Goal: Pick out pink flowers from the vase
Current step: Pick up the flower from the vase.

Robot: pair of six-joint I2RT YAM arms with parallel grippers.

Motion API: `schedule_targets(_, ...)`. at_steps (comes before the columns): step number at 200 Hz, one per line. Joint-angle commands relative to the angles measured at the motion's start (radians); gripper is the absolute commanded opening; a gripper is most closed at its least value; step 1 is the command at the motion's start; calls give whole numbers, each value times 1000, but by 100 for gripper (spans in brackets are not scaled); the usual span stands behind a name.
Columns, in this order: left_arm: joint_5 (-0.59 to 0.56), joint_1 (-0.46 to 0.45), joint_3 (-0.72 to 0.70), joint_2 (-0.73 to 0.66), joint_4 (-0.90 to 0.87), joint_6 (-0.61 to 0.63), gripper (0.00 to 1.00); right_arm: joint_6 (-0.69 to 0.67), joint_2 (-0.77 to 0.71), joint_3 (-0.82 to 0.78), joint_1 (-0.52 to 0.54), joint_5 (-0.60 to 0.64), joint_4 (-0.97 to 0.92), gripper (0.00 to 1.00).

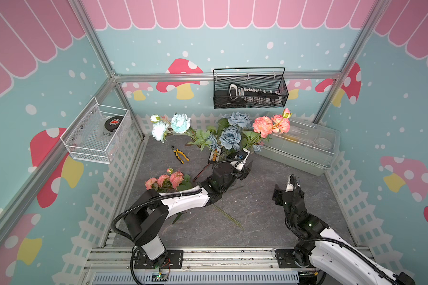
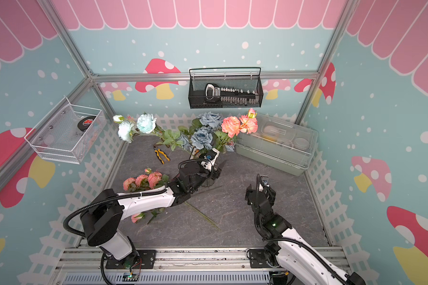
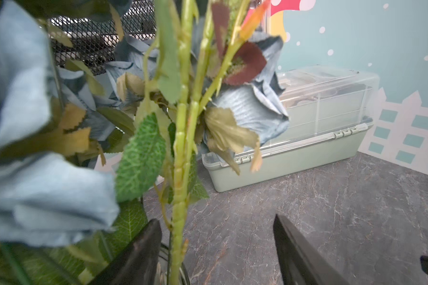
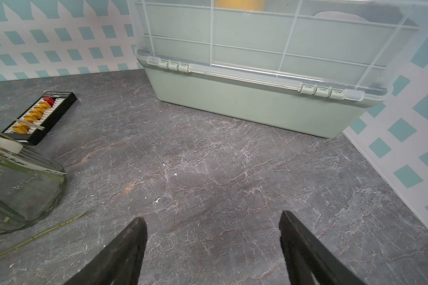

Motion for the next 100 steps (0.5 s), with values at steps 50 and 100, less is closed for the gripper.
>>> schedule_targets(50,7,20,73,23,0,28,45,1,10,-12,-6,-14,19,81)
schedule_targets(100,11,20,58,-18,10,39,27,2,16,-12,-7,-18,21,81)
